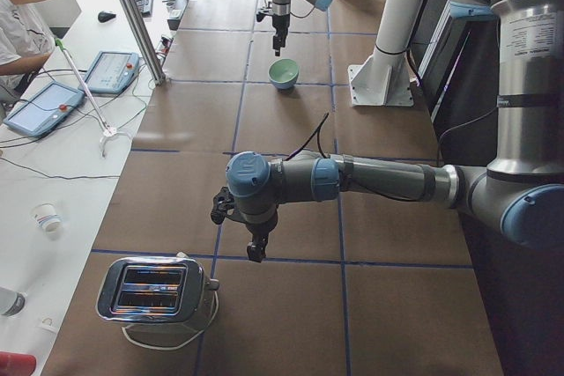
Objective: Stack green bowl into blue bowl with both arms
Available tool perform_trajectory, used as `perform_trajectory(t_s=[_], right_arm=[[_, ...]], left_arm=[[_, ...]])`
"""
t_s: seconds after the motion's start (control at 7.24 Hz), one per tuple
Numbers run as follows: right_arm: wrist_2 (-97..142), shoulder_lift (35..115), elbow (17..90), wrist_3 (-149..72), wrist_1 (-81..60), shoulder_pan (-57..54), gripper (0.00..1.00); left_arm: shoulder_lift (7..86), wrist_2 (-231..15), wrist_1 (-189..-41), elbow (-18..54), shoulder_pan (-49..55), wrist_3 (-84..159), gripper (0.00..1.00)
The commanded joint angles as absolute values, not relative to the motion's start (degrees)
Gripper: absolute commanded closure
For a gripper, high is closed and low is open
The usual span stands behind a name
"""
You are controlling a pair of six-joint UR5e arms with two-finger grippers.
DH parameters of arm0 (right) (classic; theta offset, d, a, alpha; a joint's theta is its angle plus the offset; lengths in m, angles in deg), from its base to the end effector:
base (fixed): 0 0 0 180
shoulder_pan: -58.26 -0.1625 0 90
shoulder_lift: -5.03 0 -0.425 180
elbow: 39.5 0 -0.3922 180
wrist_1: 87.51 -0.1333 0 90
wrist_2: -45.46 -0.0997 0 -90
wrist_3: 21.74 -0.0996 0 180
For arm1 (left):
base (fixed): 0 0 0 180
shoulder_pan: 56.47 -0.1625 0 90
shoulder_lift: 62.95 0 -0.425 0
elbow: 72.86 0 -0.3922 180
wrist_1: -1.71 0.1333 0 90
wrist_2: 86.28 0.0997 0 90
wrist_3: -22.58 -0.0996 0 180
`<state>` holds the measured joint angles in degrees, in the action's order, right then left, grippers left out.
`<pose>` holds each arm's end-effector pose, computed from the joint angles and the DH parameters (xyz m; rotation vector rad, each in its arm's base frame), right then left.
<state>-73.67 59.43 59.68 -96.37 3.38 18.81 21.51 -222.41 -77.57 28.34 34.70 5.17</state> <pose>-0.4542 -0.4836 0.2254 -0.0840 -0.8875 0.1975 -0.0705 -0.4411 0.6244 0.0476 0.8094 0.2322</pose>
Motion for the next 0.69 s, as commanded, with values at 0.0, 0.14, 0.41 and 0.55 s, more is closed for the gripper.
perform_trajectory(t_s=[0.0,0.14,0.41,0.55], right_arm=[[-79.0,67.4,63.6,-73.1,8.8,8.7,0.0],[-80.7,74.1,65.1,-60.4,8.6,3.6,0.0],[-85.0,89.2,68.9,-37.7,8.4,-7.1,0.0],[-86.4,96.4,71.0,-29.3,8.4,-12.3,0.0]], left_arm=[[21.5,-222.4,-79.1,28.1,34.7,5.3,0.0],[20.6,-222.1,-79.1,26.7,34.7,5.0,0.0],[20.1,-222.2,-79.3,24.8,34.7,5.3,0.0],[20.0,-222.1,-79.3,24.7,34.7,5.3,0.0]])
